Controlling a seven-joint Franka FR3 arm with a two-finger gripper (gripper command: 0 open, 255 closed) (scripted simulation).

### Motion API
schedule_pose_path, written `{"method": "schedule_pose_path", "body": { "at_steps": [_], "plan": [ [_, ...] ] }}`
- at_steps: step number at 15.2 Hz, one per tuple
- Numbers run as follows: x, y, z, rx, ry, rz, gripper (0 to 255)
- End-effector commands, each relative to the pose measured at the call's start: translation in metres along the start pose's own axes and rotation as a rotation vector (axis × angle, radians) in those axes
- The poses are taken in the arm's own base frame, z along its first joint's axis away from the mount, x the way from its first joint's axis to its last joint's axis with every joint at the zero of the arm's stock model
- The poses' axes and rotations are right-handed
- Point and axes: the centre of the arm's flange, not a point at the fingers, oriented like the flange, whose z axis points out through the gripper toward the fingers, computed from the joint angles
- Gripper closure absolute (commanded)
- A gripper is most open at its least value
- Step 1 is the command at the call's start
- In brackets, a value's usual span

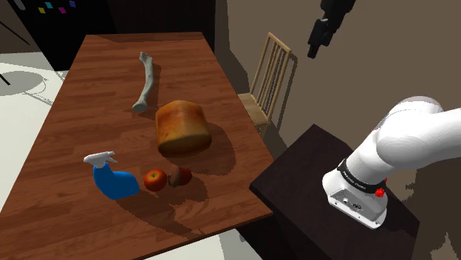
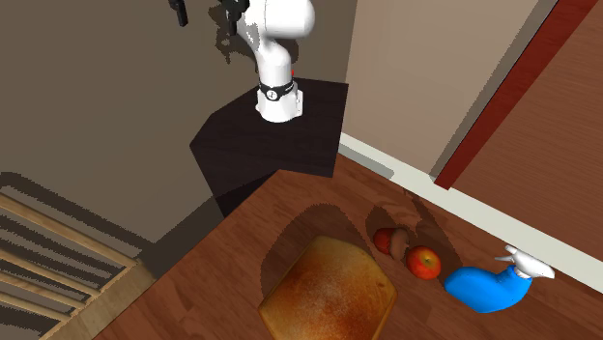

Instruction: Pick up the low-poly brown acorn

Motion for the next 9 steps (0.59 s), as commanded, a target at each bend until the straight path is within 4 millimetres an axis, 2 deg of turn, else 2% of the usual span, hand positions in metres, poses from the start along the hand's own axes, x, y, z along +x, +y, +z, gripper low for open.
{"method": "schedule_pose_path", "body": {
  "at_steps": [1,9],
  "plan": [
    [0.0,0.0,0.0,0.0,0.0,0.0,0],
    [0.073,-0.094,0.028,-0.096,-0.061,-0.145,0]
  ]
}}
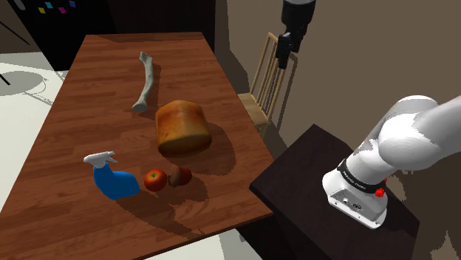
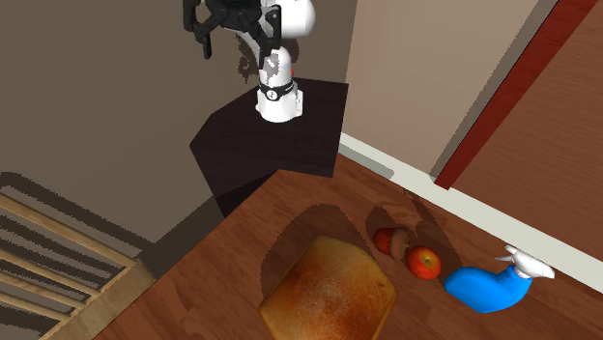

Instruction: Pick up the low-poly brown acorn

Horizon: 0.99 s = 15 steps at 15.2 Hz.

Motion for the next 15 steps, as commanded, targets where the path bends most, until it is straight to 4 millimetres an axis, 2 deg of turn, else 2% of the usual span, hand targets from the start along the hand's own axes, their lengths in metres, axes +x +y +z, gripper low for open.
{"method": "schedule_pose_path", "body": {
  "at_steps": [1,8,15],
  "plan": [
    [0.021,-0.025,0.007,-0.024,-0.015,-0.037,0],
    [0.082,-0.109,0.033,-0.108,-0.068,-0.164,0],
    [0.13,-0.197,0.07,-0.193,-0.121,-0.291,0]
  ]
}}
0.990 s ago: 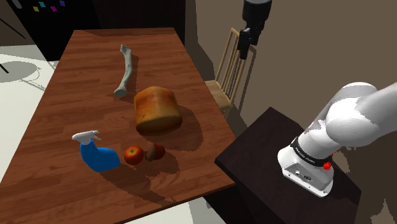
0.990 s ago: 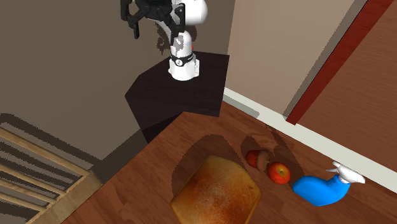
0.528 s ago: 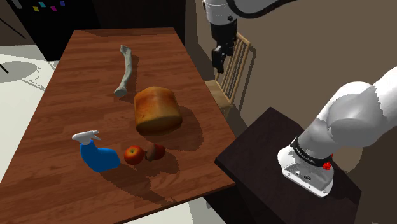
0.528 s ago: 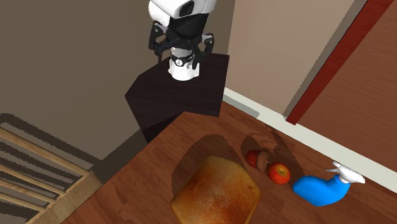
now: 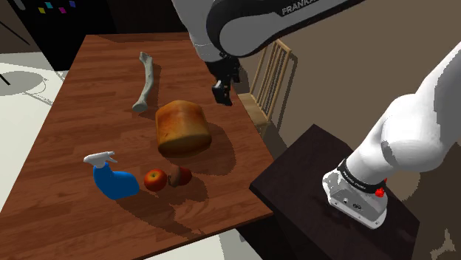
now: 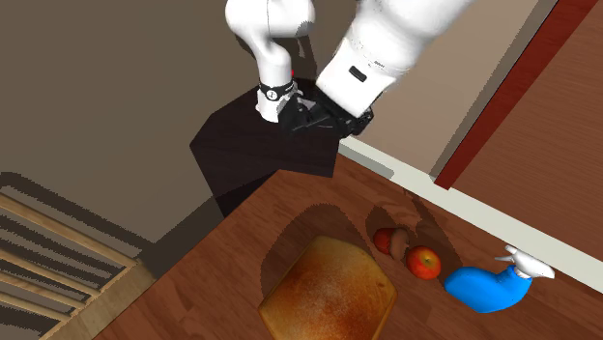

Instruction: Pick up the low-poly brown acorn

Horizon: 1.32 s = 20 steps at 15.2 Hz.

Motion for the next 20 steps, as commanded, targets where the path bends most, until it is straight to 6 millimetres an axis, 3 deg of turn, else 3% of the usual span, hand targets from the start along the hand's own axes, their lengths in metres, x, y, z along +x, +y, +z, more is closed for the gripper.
{"method": "schedule_pose_path", "body": {
  "at_steps": [1,11,20],
  "plan": [
    [0.021,-0.022,0.004,-0.024,-0.016,-0.037,0],
    [0.105,-0.144,0.046,-0.145,-0.091,-0.218,0],
    [0.158,-0.258,0.1,-0.253,-0.159,-0.382,0]
  ]
}}
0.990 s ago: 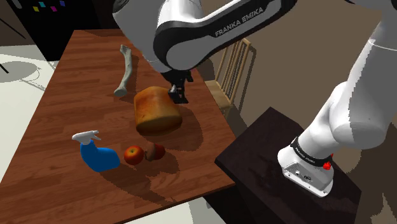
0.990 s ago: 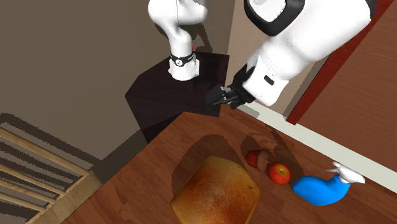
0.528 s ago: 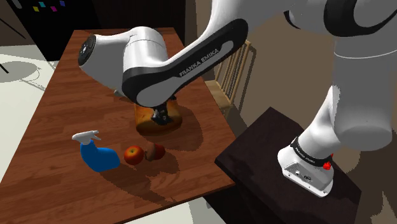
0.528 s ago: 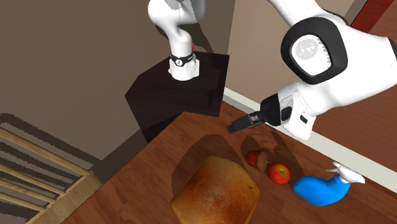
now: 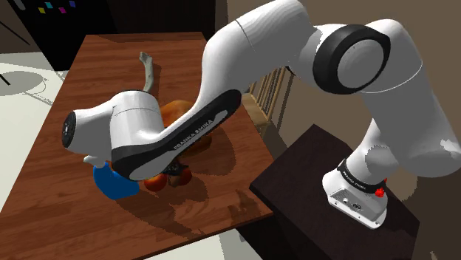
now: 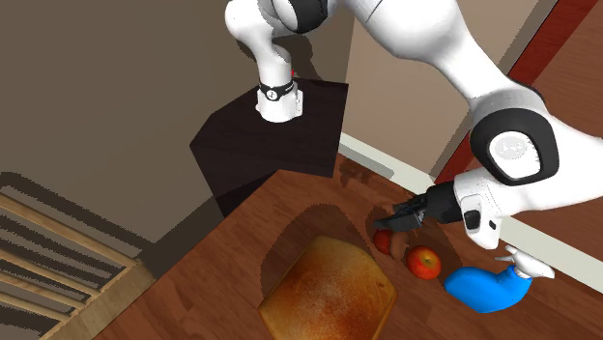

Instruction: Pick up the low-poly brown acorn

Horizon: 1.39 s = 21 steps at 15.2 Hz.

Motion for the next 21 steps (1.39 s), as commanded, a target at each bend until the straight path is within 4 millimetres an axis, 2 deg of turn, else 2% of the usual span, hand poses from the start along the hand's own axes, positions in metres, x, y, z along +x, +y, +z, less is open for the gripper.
{"method": "schedule_pose_path", "body": {
  "at_steps": [1,3,4,11,13,14,21],
  "plan": [
    [0.019,-0.024,0.005,-0.026,-0.016,-0.037,0],
    [0.038,-0.048,0.012,-0.05,-0.031,-0.073,0],
    [0.042,-0.053,0.013,-0.055,-0.035,-0.08,0],
    [0.062,-0.068,0.044,-0.055,-0.035,-0.08,0],
    [0.062,-0.068,0.044,-0.055,-0.035,-0.08,0],
    [0.062,-0.068,0.044,-0.055,-0.035,-0.08,255],
    [0.062,-0.069,0.043,-0.055,-0.035,-0.08,255]
  ]
}}
